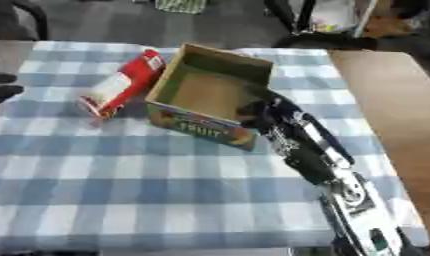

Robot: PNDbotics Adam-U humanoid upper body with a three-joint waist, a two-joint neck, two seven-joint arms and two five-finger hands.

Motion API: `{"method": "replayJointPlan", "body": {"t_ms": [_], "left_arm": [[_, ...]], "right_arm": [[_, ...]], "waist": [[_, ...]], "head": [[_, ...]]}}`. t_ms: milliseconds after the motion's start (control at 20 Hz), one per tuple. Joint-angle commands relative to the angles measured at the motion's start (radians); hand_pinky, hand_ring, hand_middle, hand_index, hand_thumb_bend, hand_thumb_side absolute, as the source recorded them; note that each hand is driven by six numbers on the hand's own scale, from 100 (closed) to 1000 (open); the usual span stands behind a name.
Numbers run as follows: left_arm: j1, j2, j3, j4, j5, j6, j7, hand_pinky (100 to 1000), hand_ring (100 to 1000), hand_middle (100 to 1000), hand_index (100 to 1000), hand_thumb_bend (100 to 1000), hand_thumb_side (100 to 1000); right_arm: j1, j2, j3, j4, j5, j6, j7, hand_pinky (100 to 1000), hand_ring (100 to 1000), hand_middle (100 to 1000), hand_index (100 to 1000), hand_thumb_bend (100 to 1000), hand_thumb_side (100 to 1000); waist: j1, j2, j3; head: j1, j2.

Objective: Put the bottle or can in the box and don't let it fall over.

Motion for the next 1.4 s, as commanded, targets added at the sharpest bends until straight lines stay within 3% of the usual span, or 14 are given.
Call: {"method": "replayJointPlan", "body": {"t_ms": [50, 600, 900, 1400], "left_arm": [[-0.007, 0.010, 0.003, -0.016, -0.003, 0.001, 0.001, 883, 703, 679, 898, 339, 894], [-0.007, 0.010, 0.003, -0.014, -0.009, 0.003, 0.002, 883, 707, 683, 898, 339, 888], [-0.040, 0.064, -0.014, 0.000, -0.070, 0.016, 0.011, 881, 714, 693, 903, 350, 843], [-0.180, 0.124, -0.107, 0.233, -0.302, -0.009, 0.054, 866, 724, 710, 921, 350, 796]], "right_arm": [[-0.013, -0.003, -0.008, -0.007, 0.001, 0.002, 0.000, 802, 860, 714, 942, 100, 610], [-0.015, 0.001, -0.007, -0.003, 0.004, 0.002, 0.001, 802, 861, 713, 942, 100, 611], [-0.011, 0.002, -0.007, -0.003, 0.006, 0.002, 0.002, 802, 861, 712, 942, 100, 612], [-0.001, 0.012, -0.017, -0.034, 0.002, -0.003, -0.008, 802, 860, 711, 942, 100, 605]], "waist": [[0.015, -0.026, 0.000], [0.014, -0.025, -0.001], [0.015, -0.026, -0.005], [0.004, -0.022, -0.047]], "head": [[0.000, 0.005], [0.001, 0.005], [0.003, 0.005], [0.009, 0.005]]}}
